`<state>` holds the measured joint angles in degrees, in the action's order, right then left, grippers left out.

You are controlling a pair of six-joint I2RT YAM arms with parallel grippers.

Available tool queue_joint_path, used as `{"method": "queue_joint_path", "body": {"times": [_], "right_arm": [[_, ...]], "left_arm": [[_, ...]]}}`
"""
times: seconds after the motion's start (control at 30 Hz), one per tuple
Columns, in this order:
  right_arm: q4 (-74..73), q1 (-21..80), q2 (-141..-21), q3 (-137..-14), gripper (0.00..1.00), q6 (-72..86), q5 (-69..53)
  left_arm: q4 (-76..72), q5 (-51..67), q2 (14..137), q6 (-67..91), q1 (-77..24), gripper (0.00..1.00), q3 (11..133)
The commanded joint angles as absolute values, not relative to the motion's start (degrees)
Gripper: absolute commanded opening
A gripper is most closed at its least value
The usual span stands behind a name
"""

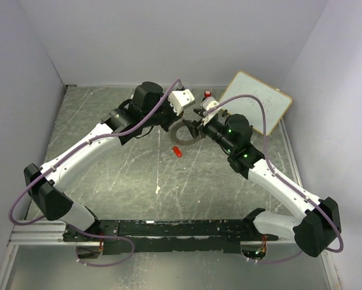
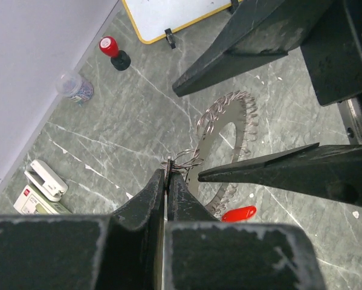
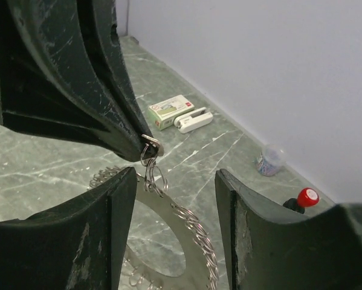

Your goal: Put the keys on the keyring

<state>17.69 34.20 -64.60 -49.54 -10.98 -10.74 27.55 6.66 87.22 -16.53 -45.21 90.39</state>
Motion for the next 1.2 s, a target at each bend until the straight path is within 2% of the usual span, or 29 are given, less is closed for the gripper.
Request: {"method": "queue_joint_path", "body": {"times": [0.0,0.23,0.57,0.67,0.77,0.8,0.97,1.17], "right_arm": [[15.6,34.2,-65.7,-51.5,0.54,-12.1,-14.1],[15.6,34.2,-67.2,-52.1,0.46,-11.9,-14.3],[16.8,34.3,-69.3,-53.3,0.39,-11.4,-15.3],[17.4,34.3,-69.6,-53.4,0.26,-11.3,-15.4],[16.7,34.4,-70.1,-54.2,0.03,-11.3,-14.9],[16.6,34.4,-70.1,-54.3,0.0,-11.3,-14.8],[18.0,34.5,-68.0,-53.0,0.0,-11.0,-12.7],[30.9,34.4,-59.9,-44.1,0.0,-9.4,-9.5]], "left_arm": [[27.0,7.1,86.1,-17.4,-45.4,0.07,93.0],[27.1,7.6,85.9,-17.5,-45.4,0.07,92.9],[27.5,8.7,86.5,-17.6,-45.4,0.07,93.1],[27.6,8.7,86.6,-17.6,-45.4,0.07,93.1],[27.6,8.6,86.6,-17.6,-45.4,0.07,93.2],[27.5,8.6,86.6,-17.7,-45.4,0.07,93.1],[26.8,6.8,86.4,-17.2,-45.4,0.07,92.8],[25.9,1.2,86.9,-16.3,-45.3,0.07,92.3]]}}
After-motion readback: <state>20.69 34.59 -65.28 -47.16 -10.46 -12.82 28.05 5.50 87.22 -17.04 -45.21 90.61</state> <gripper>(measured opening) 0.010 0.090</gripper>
